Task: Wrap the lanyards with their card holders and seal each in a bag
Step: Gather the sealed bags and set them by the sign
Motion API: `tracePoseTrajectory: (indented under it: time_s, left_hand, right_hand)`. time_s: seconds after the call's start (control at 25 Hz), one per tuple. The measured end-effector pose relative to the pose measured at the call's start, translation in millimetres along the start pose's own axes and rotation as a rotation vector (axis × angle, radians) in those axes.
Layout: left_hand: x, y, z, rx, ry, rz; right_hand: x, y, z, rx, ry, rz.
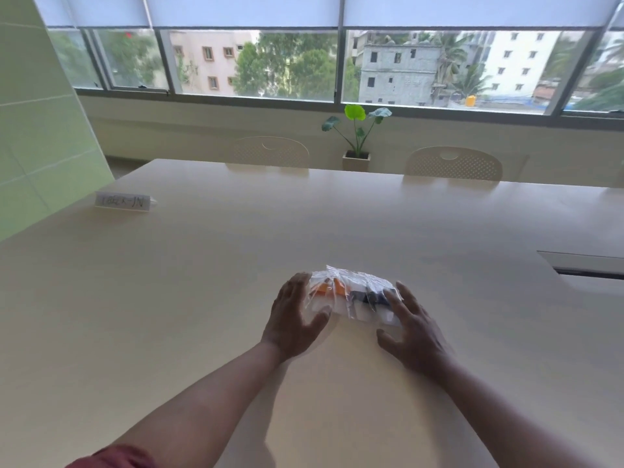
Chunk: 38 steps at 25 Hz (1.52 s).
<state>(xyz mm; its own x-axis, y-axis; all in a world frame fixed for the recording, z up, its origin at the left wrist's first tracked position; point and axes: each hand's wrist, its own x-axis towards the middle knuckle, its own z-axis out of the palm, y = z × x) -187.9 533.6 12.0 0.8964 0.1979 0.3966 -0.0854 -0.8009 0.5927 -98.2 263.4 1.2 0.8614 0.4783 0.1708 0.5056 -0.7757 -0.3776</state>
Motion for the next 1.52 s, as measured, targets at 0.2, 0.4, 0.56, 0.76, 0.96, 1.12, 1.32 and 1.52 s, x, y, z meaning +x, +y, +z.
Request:
tracePoseTrajectory:
  time_s: [0.2,0.4,0.56,0.76,0.96,1.12,1.32,1.52]
  left_hand:
    - [8.5,-8.8,2.0,-0.099,-0.114,-0.149]
    - [8.7,-9.5,5.6,-0.029,-0.152,-0.151]
    - [7.1,-8.5,5.1,0.063,-0.186,-0.126]
    - [5.6,-8.3,7.3,-0.015,-0.107,-0.134]
    - [8.4,-14.6,7.1,-0.135,-0.082,-0.185]
    - [7.9,-9.6,3.2,-0.561,0.068,-0.34]
    - [17.8,5.8,-8.7,-1.351,0.28,-0.755]
    - [-0.6,12.1,-12.6,-1.76,0.081,-0.861]
  right_hand:
    - [-9.5,-19.8,-2.1,0.015,0.022,0.114]
    - [-7.8,-32.0,-5.5,-0.055,0.028,0.129]
    - [-4.9,-39.4,0.5,-0.068,0.115,0.141]
    - [-6.1,-30.5,5.2,0.022,0.225,0.144]
    - [0.1,-34.2,-6.6,0.311,0.479,0.25]
    - [4.4,-73.6,-17.4,0.607,0.511,0.163]
    - [1.7,-145.3,-1.5,0.925,0.35,-0.022]
    - [-19.1,-185.8,20.4,0.797,0.147,-0.098]
